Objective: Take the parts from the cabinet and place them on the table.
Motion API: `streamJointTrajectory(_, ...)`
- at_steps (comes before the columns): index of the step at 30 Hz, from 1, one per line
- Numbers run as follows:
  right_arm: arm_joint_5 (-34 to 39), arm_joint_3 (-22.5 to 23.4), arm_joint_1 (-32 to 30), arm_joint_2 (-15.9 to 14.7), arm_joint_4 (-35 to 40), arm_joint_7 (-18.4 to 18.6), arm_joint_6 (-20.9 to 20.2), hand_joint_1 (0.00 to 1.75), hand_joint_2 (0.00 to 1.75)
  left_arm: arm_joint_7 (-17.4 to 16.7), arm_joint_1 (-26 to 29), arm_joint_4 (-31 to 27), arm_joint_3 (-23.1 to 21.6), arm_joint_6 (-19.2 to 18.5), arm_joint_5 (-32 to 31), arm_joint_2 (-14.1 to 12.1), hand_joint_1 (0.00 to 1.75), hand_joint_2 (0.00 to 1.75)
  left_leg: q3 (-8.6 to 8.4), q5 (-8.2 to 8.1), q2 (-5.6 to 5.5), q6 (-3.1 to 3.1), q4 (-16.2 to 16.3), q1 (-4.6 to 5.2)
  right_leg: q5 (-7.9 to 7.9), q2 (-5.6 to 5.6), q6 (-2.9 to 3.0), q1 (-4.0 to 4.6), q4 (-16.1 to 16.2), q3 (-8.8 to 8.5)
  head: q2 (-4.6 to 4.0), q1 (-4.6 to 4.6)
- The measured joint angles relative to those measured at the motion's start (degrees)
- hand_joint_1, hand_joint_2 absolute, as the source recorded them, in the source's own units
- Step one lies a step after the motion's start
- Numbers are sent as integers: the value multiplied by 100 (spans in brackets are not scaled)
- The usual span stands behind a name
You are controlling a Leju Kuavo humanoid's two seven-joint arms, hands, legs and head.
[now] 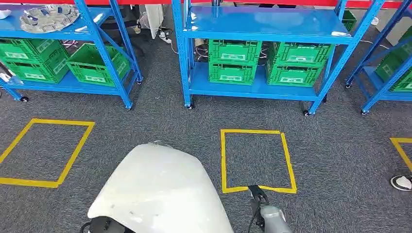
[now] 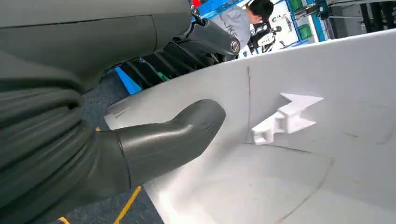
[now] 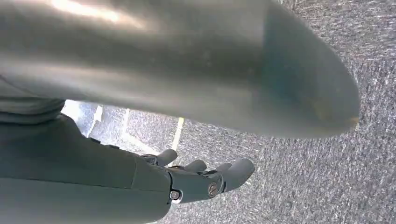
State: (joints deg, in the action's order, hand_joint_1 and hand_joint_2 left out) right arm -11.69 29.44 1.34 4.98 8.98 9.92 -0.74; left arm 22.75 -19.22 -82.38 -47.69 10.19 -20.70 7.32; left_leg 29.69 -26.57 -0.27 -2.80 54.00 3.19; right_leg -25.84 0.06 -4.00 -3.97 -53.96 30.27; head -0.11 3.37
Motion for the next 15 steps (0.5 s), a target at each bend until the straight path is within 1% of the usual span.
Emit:
streamJointTrajectory(1, -26, 0, 5, 7, 0, 0, 0, 0, 0, 35, -37, 48, 7, 0, 31, 0, 175, 175, 8, -2, 0, -35, -1, 9, 13, -14, -26, -23, 24, -9, 0, 0)
streamJointTrajectory(2, -54, -2, 8, 11, 0, 0, 0, 0, 0, 57, -72, 79, 11, 7, 42, 0, 175, 175, -3, 15, -8, -71, -49, 11, 29, -32, -55, -17, 54, -26, 0, 0)
streamJointTrajectory(3, -83, -7, 11, 26, 0, 0, -7, 0, 0, 79, -94, 100, 17, 15, 70, 9, 175, 175, -102, 145, -27, -138, -185, -77, 25, -35, -50, -17, 5, -23, 0, 2)
streamJointTrajectory(4, -109, -9, 17, -2, 4, 0, -11, 0, 0, 110, -121, 142, 17, 37, 98, 11, 175, 175, -115, 157, -20, -146, -216, -60, -102, -31, -7, 25, -160, 48, 0, 2)
streamJointTrajectory(5, -127, -22, 33, -2, 4, 0, -11, 0, 0, 109, -141, 177, 17, 55, 98, 15, 175, 175, -99, 187, -17, -202, -214, -59, -372, -20, 44, 55, -548, 232, 0, 36)
streamJointTrajectory(6, -147, -35, 34, -2, 4, 0, -11, 0, 0, 107, -137, 214, 17, 66, 98, 11, 175, 175, -81, 191, -20, -195, -212, -53, -653, -16, 76, 88, -1079, 475, 0, 92)
streamJointTrajectory(7, -168, -42, 30, -2, 4, 0, -9, 0, 0, 103, -127, 267, 17, 74, 96, 13, 175, 175, -33, 188, -35, -199, -172, -44, -889, -3, 85, 131, -1627, 740, 0, 92)
streamJointTrajectory(8, -170, -42, 28, -2, 4, 0, 2, 0, 0, 98, -114, 299, 17, 74, 94, 15, 175, 175, 11, 188, -63, -197, -129, -39, -976, 3, 92, 155, -1944, 897, 0, 101)
streamJointTrajectory(9, -168, -42, 25, -4, 4, 0, 28, 0, 0, 94, -103, 323, 17, 74, 92, 20, 175, 175, 56, 181, -91, -184, -78, -39, -915, 3, 95, 162, -1944, 900, 0, 96)
streamJointTrajectory(10, -168, -42, 28, -7, 4, 0, 46, 0, 0, 92, -101, 343, 17, 74, 90, 33, 175, 175, 107, 168, -122, -165, -7, -50, -755, 2, 95, 158, -1692, 772, 0, 105)
streamJointTrajectory(11, -166, -42, 34, -11, 4, 0, 61, 0, 0, 90, -102, 358, 17, 74, 90, 46, 175, 175, 162, 139, -162, -123, 88, -74, -528, 3, 80, 142, -1212, 510, 0, 103)
streamJointTrajectory(12, -164, -42, 38, -15, 4, 0, 68, 0, 0, 79, -103, 371, 17, 74, 87, 70, 175, 175, 226, 92, -200, -66, 220, -98, -339, 23, 47, 116, -675, 202, 0, 105)
streamJointTrajectory(13, -160, -42, 52, -13, 4, 0, 70, 0, 0, 74, -98, 380, 17, 74, 68, 83, 175, 175, 294, 36, -223, -1, 363, -93, -418, 102, 33, 120, -573, 131, 0, 116)
streamJointTrajectory(14, -155, -42, 61, 48, 7, -19, 70, 0, 0, 50, -105, 380, 15, 72, 55, 94, 175, 175, 406, -62, -273, 37, 524, -45, -408, 135, 104, 113, -545, 182, 0, 158)
streamJointTrajectory(15, -151, -39, 53, 31, 4, -8, 74, 0, 0, 50, -100, 376, 11, 66, 28, 118, 175, 175, 415, -92, -279, 47, 521, -50, -442, 95, 170, 112, -611, 208, 0, 131)
